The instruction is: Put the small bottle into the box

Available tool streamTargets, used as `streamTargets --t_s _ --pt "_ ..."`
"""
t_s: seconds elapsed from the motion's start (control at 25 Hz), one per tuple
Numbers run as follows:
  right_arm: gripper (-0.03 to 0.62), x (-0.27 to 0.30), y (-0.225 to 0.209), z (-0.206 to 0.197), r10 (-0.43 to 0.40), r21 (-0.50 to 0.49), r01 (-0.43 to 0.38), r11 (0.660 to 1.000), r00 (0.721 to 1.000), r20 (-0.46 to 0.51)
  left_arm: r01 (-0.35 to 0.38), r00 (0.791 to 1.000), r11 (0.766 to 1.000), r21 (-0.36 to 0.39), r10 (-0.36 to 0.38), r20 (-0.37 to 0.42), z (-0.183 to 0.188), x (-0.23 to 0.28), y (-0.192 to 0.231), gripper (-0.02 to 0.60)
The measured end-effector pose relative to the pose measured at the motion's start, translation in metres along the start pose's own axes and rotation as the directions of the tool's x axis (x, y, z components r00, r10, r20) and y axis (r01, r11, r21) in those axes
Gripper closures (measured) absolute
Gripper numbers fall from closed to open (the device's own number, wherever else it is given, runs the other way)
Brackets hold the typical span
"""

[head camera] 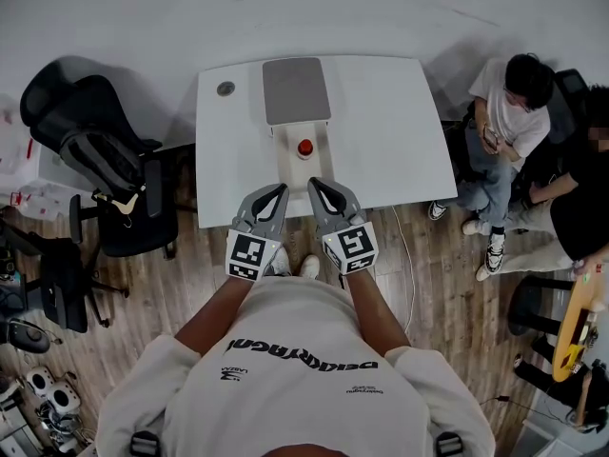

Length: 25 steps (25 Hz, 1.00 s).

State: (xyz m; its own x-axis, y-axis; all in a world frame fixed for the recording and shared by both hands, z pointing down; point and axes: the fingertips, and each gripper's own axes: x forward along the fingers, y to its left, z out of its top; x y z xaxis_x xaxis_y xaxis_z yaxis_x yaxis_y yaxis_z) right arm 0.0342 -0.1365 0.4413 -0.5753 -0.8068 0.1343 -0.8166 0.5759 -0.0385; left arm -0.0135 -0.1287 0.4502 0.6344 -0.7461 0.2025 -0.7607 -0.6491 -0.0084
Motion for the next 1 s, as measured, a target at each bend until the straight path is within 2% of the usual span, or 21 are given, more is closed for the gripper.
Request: streamTargets --t_s 0.2,0.48,1.0 --pt "0.600 -0.006 -0.001 0.002 0.000 0.014 0.000 1.000 1.000 0.010 0.026 0.999 1.000 0.016 -0.027 0.029 0.003 0.000 -0.006 0.584" --pt "0.600 -0.012 0.004 0.006 0.009 0.026 -0.010 1.000 1.000 0.029 0.098 0.995 0.995 -0.021 -0.097 0.034 0.002 0.000 -0.019 0.586" --pt "0.602 -0.012 -0.003 0.000 0.000 0.068 -0.004 0.998 0.999 0.048 0.101 0.994 0.995 0.004 -0.101 0.044 0.001 0.005 -0.011 0.586"
